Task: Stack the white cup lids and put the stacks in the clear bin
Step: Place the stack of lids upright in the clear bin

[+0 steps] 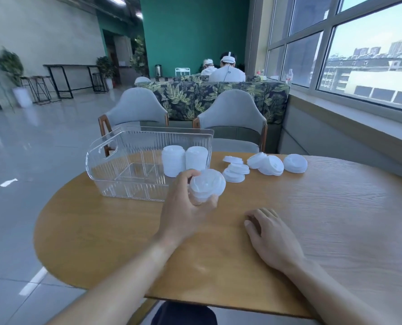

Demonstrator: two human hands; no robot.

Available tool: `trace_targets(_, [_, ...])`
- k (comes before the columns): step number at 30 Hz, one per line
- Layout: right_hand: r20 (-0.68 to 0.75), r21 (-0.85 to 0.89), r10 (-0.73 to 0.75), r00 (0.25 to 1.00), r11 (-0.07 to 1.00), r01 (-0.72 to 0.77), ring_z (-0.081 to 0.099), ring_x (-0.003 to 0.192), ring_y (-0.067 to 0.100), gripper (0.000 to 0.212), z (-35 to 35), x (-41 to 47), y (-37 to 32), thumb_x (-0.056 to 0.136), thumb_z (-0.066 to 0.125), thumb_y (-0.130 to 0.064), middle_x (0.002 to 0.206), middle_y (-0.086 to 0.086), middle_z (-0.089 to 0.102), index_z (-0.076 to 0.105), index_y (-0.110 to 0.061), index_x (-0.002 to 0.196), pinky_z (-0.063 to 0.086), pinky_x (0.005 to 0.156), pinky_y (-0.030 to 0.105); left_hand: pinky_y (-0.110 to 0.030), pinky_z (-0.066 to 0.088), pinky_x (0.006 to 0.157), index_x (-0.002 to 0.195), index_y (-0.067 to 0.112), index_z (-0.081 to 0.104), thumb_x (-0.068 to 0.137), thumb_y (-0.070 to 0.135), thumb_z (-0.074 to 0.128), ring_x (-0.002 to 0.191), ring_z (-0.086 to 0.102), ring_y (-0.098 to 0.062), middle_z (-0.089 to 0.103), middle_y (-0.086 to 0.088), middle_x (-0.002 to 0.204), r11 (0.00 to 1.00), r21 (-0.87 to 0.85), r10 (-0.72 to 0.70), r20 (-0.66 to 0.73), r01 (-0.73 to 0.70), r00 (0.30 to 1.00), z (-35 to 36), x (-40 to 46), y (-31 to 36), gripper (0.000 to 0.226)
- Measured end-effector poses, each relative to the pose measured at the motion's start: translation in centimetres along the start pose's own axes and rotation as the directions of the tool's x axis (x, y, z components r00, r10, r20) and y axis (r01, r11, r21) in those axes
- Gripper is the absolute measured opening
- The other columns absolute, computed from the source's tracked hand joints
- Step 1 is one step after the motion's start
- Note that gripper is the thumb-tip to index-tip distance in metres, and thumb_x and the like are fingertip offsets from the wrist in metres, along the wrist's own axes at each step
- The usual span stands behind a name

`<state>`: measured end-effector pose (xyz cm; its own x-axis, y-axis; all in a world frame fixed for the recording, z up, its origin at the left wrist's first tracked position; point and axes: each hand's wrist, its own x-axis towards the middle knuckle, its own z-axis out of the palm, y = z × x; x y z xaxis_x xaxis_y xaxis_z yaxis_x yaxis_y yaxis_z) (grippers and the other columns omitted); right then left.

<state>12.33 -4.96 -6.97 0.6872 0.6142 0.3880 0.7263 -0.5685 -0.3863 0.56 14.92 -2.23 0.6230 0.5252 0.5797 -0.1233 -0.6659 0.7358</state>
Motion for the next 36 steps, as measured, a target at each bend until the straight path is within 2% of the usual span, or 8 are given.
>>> trace_targets(3, [0.015, -0.001, -0.028, 0.999, 1.000, 0.028, 0.046, 0.119, 0.006, 0.026, 1.1, 1.1, -1.4, 0.102, 0.044, -0.040, 0.114, -0.018, 0.058, 0.060, -0.028, 0.119, 0.043, 0.092, 0.025, -0.010, 0.043, 0.082, 0.126, 0.030, 0.052, 0.069, 0.058, 0.068, 0.110, 0.053, -0.002, 0.057, 0.017, 0.123, 0.999, 0.026, -0.026, -0.028, 0.027, 0.999, -1.9, 2.3, -1.1, 0.065])
trace_targets(6, [0.024, 0.013, -0.047, 0.999, 0.999, 0.047, 0.046, 0.118, 0.007, 0.027, 2.2, 2.2, -2.4, 0.102, 0.045, -0.040, 0.113, -0.017, 0.059, 0.060, -0.027, 0.121, 0.045, 0.093, 0.027, -0.027, 0.047, 0.092, 0.129, 0.029, 0.049, 0.072, 0.053, 0.070, 0.117, 0.053, -0.010, 0.056, 0.013, 0.128, 0.995, 0.073, -0.063, 0.003, 0.063, 0.998, -3.0, 4.6, -2.7, 0.066])
trace_targets(13, [0.043, 0.026, -0.097, 0.994, 0.995, 0.096, 0.047, 0.113, 0.006, 0.025, 4.0, 4.4, -3.7, 0.101, 0.047, -0.040, 0.110, -0.018, 0.058, 0.061, -0.027, 0.117, 0.044, 0.093, 0.027, -0.039, 0.049, 0.095, 0.139, 0.026, 0.043, 0.081, 0.038, 0.082, 0.114, 0.058, -0.018, 0.057, 0.005, 0.134, 0.966, 0.213, -0.187, 0.173, 0.148, 0.967, -2.8, 8.6, -4.9, 0.070])
trace_targets(17, [0.037, 0.029, -0.101, 0.994, 0.995, 0.100, 0.046, 0.114, 0.006, 0.022, 4.7, 5.7, -4.2, 0.101, 0.048, -0.037, 0.110, -0.016, 0.059, 0.061, -0.025, 0.113, 0.041, 0.091, 0.023, -0.038, 0.052, 0.091, 0.140, 0.029, 0.041, 0.079, 0.035, 0.082, 0.103, 0.061, -0.018, 0.059, 0.005, 0.129, 0.929, 0.314, -0.286, 0.278, 0.195, 0.917, -2.3, 10.4, -5.7, 0.073])
trace_targets(23, [0.027, 0.027, -0.105, 0.994, 0.994, 0.104, 0.046, 0.111, 0.006, 0.019, 5.4, 6.5, -4.5, 0.100, 0.050, -0.036, 0.109, -0.018, 0.058, 0.062, -0.026, 0.112, 0.042, 0.091, 0.025, -0.033, 0.048, 0.093, 0.146, 0.022, 0.044, 0.076, 0.038, 0.085, 0.118, 0.059, -0.020, 0.056, 0.002, 0.143, 0.901, 0.380, -0.346, 0.339, 0.210, 0.875, -1.6, 12.5, -6.7, 0.083])
trace_targets(27, [0.028, 0.026, -0.105, 0.994, 0.994, 0.105, 0.045, 0.109, 0.002, 0.018, 5.3, 6.3, -4.5, 0.100, 0.048, -0.038, 0.110, -0.022, 0.057, 0.061, -0.029, 0.110, 0.039, 0.087, 0.022, -0.038, 0.050, 0.090, 0.128, 0.014, 0.057, 0.077, 0.039, 0.085, 0.104, 0.063, -0.020, 0.062, 0.004, 0.115, 0.886, 0.422, -0.357, 0.357, 0.193, 0.863, -1.1, 12.8, -6.4, 0.063])
trace_targets(31, [0.032, 0.025, -0.099, 0.995, 0.995, 0.098, 0.044, 0.113, 0.002, 0.020, 5.3, 6.3, -4.6, 0.101, 0.049, -0.038, 0.113, -0.022, 0.056, 0.062, -0.028, 0.110, 0.035, 0.086, 0.019, -0.038, 0.052, 0.086, 0.122, 0.017, 0.059, 0.076, 0.041, 0.085, 0.104, 0.064, -0.021, 0.064, 0.002, 0.119, 0.870, 0.453, -0.382, 0.376, 0.192, 0.844, -0.8, 12.9, -6.5, 0.058])
trace_targets(36, [0.033, 0.035, -0.098, 0.995, 0.995, 0.097, 0.046, 0.113, 0.005, 0.020, 5.3, 6.3, -4.6, 0.100, 0.051, -0.038, 0.114, -0.020, 0.057, 0.064, -0.026, 0.109, 0.039, 0.089, 0.022, -0.032, 0.042, 0.060, 0.100, 0.015, 0.060, 0.075, 0.042, 0.085, 0.079, 0.059, -0.015, 0.065, 0.000, 0.100, 0.862, 0.474, -0.390, 0.396, 0.178, 0.831, -0.4, 13.3, -6.8, 0.044])
